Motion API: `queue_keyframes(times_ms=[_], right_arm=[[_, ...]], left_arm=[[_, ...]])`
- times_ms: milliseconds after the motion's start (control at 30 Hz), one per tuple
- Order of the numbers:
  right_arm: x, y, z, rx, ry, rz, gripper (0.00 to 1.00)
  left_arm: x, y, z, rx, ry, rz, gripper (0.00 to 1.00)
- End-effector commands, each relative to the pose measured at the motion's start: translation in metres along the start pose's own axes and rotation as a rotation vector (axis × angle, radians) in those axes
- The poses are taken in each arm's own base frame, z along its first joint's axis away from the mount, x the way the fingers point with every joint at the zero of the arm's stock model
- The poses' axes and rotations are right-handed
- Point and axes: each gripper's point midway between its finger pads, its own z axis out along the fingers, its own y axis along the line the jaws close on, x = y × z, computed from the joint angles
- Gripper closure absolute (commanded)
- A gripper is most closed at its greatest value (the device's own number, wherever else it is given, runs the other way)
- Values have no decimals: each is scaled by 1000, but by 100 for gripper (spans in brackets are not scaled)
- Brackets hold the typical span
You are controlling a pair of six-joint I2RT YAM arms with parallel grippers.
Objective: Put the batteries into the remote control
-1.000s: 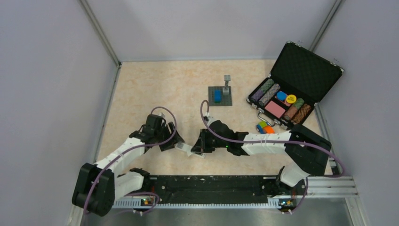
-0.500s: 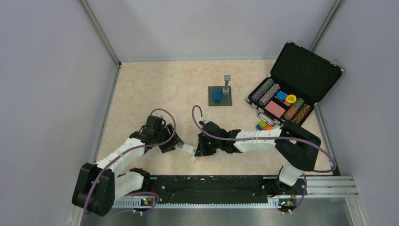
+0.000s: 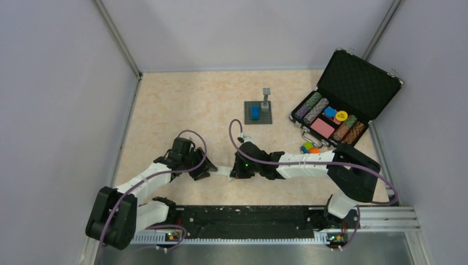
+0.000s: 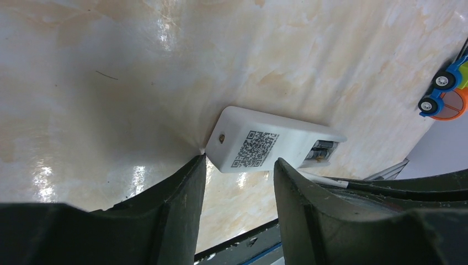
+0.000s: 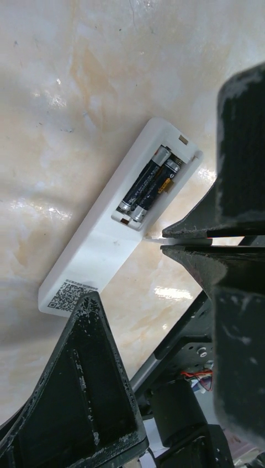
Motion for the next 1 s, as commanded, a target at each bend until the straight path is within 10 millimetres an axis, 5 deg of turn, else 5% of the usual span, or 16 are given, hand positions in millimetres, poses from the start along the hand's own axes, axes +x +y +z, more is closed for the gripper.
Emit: queue_keyframes(times_ms=[0, 367, 767, 967], right_arm=[[-13, -3, -9, 7, -56, 12, 100], [-30, 14, -65, -243, -143, 156, 100], [-55, 11, -57, -366, -308, 418, 100], [-50, 4, -45, -346, -290, 458, 100]], left_arm=[[-4, -7, 1, 25, -11, 2, 47], [-16, -10, -18, 4, -89, 99, 39], [-23, -12, -7, 23, -100, 137, 39], [-22, -8, -3, 7, -89, 133, 42]])
